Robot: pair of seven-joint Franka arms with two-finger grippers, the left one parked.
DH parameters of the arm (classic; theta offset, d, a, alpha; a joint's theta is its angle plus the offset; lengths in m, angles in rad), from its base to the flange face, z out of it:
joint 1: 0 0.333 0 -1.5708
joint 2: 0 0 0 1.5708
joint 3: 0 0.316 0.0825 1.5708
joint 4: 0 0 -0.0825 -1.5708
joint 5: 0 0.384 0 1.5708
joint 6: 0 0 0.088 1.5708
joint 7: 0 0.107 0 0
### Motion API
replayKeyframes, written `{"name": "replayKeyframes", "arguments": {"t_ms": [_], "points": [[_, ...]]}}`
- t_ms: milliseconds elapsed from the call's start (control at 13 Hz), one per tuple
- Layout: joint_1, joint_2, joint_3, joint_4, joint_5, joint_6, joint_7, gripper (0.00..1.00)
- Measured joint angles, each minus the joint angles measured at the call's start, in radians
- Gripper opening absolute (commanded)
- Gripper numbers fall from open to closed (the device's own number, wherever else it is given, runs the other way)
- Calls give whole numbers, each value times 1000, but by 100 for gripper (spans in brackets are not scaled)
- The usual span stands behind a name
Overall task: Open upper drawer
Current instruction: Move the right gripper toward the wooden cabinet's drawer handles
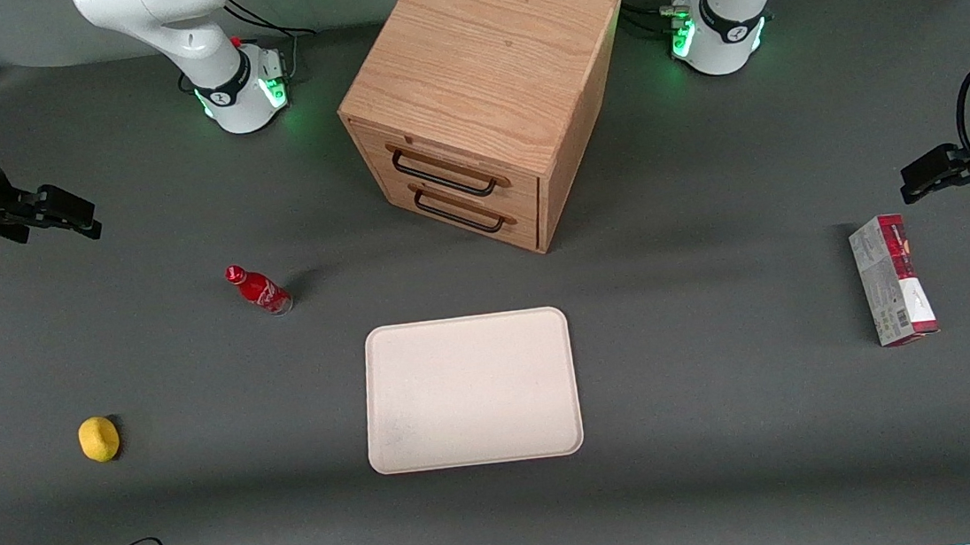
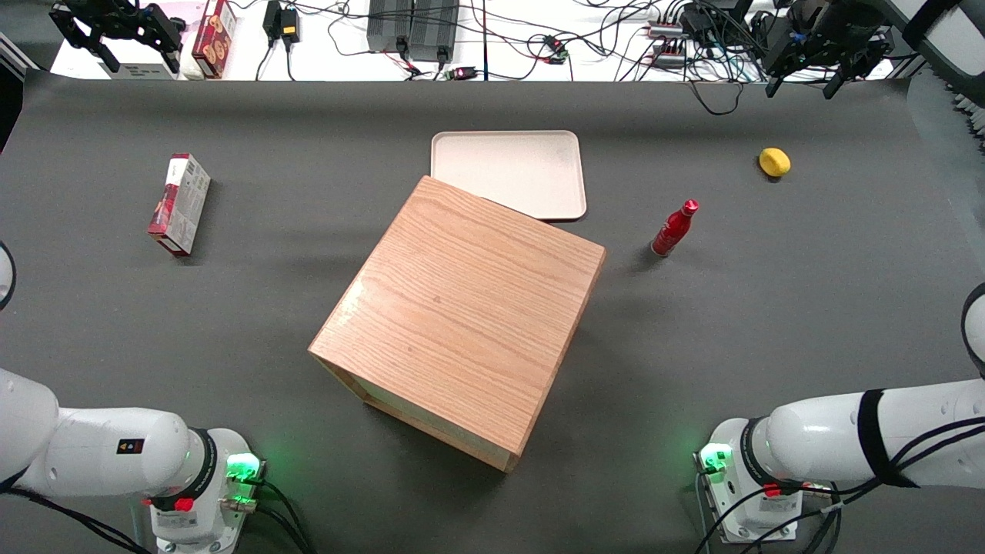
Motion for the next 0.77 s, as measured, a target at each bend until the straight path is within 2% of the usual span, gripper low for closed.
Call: {"name": "replayKeyframes", "arguments": {"t_ms": [462,769], "points": [[3,14,24,27,1,3,5,100],[5,97,119,146,7,11,70,100]]}}
